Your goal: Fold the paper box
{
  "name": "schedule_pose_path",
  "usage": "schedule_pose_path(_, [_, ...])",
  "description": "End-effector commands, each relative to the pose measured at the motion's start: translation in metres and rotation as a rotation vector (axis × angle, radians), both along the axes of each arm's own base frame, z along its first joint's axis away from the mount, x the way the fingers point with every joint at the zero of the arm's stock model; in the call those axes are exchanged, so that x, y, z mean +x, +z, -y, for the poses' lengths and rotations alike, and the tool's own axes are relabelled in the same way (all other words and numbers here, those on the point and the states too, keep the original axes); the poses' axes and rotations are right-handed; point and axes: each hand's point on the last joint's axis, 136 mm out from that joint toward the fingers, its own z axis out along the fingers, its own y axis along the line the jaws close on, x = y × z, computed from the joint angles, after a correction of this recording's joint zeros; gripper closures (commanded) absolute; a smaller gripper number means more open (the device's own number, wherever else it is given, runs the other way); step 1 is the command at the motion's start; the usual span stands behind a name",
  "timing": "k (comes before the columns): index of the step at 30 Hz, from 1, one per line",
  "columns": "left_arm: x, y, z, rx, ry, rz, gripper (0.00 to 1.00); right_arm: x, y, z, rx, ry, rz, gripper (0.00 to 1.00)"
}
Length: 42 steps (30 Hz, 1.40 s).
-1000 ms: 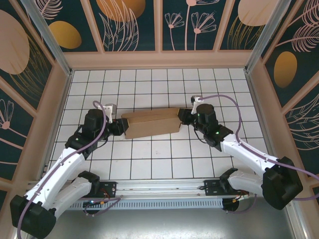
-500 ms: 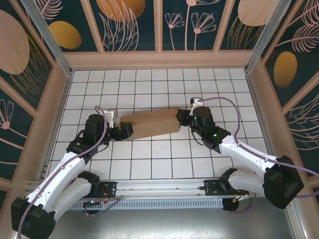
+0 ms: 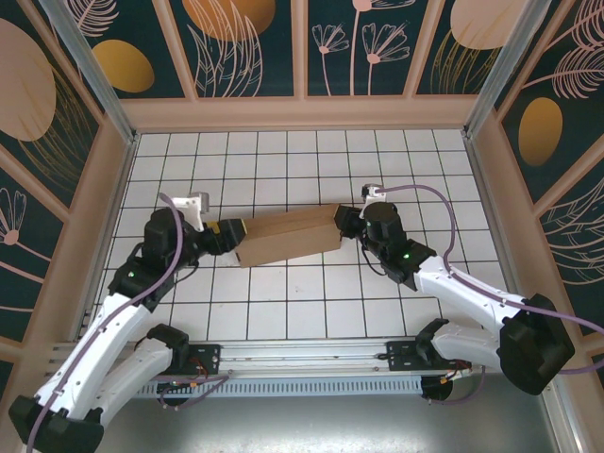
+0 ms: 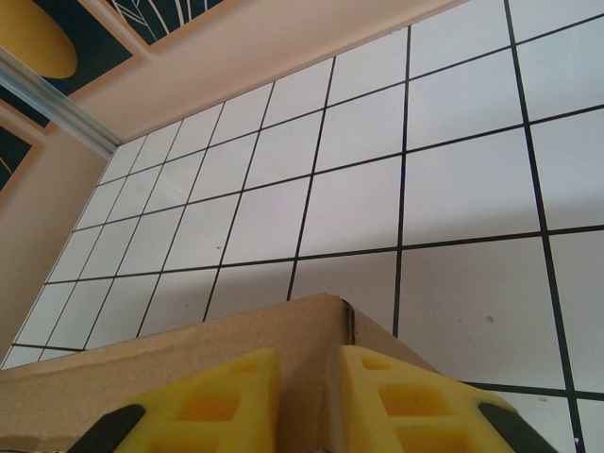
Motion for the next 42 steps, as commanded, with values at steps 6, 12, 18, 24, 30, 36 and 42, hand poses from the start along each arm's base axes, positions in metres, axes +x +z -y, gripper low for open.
schedule_pose_path(6, [0.016, -0.026, -0.012, -0.057, 0.169, -0.121, 0.24, -0.003, -0.015, 0.004, -0.046, -0.016, -0.037, 0.76])
schedule_pose_path(12, [0.016, -0.065, -0.008, -0.129, 0.196, -0.199, 0.32, -0.005, -0.017, 0.004, -0.046, -0.013, -0.041, 0.76])
schedule_pose_path(18, [0.006, -0.088, -0.011, -0.177, 0.221, -0.231, 0.43, -0.007, -0.021, 0.004, -0.055, -0.004, -0.047, 0.76])
schedule_pose_path(24, [-0.007, -0.123, -0.019, -0.223, 0.278, -0.296, 0.54, -0.014, -0.037, 0.007, -0.079, 0.008, -0.079, 0.76])
schedule_pose_path(30, [-0.014, -0.143, -0.030, -0.212, 0.333, -0.324, 0.60, -0.026, -0.070, 0.017, -0.126, 0.007, -0.130, 0.76])
schedule_pose_path(36, [-0.017, -0.164, -0.037, -0.159, 0.357, -0.340, 0.69, -0.027, -0.084, 0.021, -0.155, 0.003, -0.148, 0.76])
schedule_pose_path(42, [-0.017, -0.174, -0.039, -0.112, 0.356, -0.349, 0.76, -0.020, -0.057, 0.007, -0.130, 0.068, -0.097, 0.73])
